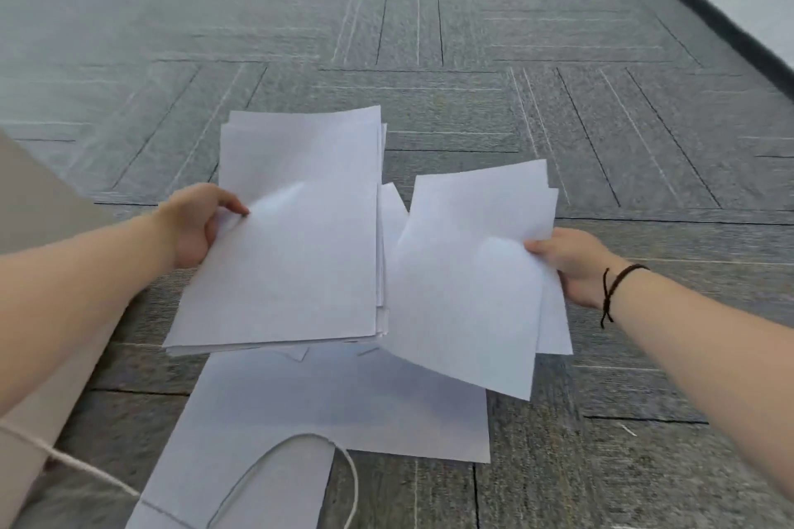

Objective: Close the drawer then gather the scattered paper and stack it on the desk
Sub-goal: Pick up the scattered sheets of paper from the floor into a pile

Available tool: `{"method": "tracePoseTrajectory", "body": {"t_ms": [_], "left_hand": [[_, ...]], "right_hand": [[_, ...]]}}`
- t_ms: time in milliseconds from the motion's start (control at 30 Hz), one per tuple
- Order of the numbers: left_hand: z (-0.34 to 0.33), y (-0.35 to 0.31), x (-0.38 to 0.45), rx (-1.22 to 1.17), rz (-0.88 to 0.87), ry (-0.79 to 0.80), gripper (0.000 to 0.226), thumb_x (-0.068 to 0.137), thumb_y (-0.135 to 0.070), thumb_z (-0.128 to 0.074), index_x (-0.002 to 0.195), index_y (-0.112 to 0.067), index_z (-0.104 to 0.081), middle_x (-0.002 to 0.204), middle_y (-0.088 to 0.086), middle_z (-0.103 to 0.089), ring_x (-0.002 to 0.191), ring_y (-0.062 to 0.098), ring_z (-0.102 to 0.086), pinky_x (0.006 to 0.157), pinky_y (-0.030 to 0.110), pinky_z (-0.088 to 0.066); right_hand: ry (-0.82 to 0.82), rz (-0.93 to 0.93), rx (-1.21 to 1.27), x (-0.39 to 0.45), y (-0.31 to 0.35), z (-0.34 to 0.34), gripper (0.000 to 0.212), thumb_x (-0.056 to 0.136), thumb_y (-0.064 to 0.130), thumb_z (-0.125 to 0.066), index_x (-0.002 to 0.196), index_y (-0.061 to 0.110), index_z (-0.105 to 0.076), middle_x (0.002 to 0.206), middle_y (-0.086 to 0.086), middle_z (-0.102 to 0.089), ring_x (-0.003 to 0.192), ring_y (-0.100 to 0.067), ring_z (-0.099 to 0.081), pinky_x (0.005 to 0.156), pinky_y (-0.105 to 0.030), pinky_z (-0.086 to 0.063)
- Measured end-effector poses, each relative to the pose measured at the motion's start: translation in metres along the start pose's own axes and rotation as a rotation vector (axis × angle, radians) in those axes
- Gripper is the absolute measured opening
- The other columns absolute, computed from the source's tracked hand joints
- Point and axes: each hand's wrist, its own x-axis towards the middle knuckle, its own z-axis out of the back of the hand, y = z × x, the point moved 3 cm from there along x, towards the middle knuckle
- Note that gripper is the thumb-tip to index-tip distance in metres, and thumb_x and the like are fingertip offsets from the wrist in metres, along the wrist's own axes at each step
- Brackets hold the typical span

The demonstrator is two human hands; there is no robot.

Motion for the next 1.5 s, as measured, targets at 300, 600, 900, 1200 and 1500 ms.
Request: {"method": "tracePoseTrajectory", "body": {"t_ms": [300, 600, 900, 1200, 1500], "left_hand": [[0.057, 0.050, 0.024, 0.013, 0.102, -0.051, 0.025, 0.073, -0.002, -0.049, 0.094, -0.012, -0.058, 0.063, 0.014, -0.062, 0.041, 0.026, -0.062, 0.048, 0.033, -0.057], [0.041, 0.064, 0.044, 0.040, 0.088, -0.056, 0.025, 0.074, 0.002, -0.056, 0.098, -0.002, -0.057, 0.063, 0.015, -0.064, 0.045, 0.025, -0.062, 0.058, 0.034, -0.056], [0.029, 0.071, 0.077, 0.238, -0.079, -0.087, 0.020, 0.081, -0.005, -0.063, 0.100, -0.009, -0.067, 0.092, 0.012, -0.067, 0.082, 0.029, -0.064, 0.078, 0.036, -0.052], [0.037, 0.073, 0.091, 0.500, -0.166, -0.057, 0.029, 0.068, -0.027, -0.076, 0.097, -0.022, -0.074, 0.107, 0.006, -0.073, 0.101, 0.029, -0.068, 0.098, 0.043, -0.052], [0.035, 0.071, 0.081, 0.547, -0.158, -0.120, 0.011, 0.079, -0.012, -0.073, 0.089, -0.017, -0.073, 0.099, 0.011, -0.074, 0.093, 0.031, -0.070, 0.091, 0.045, -0.056]], "right_hand": [[-0.011, -0.035, -0.145, -0.004, -0.019, -0.128, 0.023, 0.093, 0.006, -0.059, 0.114, 0.004, -0.067, 0.108, -0.017, -0.073, 0.084, -0.028, -0.067, 0.074, -0.040, -0.057], [0.016, -0.092, -0.127, 0.007, -0.033, -0.156, 0.023, 0.095, 0.003, -0.051, 0.112, 0.010, -0.064, 0.103, -0.009, -0.069, 0.074, -0.020, -0.062, 0.061, -0.029, -0.052], [-0.143, 0.062, -0.526, 0.049, -0.039, -0.173, 0.016, 0.074, 0.016, -0.054, 0.061, 0.017, -0.044, 0.076, -0.009, -0.047, 0.070, -0.022, -0.041, 0.064, -0.032, -0.030], [-0.163, 0.048, -0.445, 0.075, -0.023, -0.166, 0.017, 0.065, 0.021, -0.061, 0.072, 0.007, -0.064, 0.091, -0.013, -0.073, 0.081, -0.035, -0.070, 0.060, -0.039, -0.057], [-0.077, -0.010, -0.350, 0.048, -0.048, -0.167, 0.019, 0.085, 0.005, -0.056, 0.071, 0.016, -0.048, 0.074, -0.007, -0.055, 0.061, -0.019, -0.045, 0.046, -0.020, -0.032]]}}
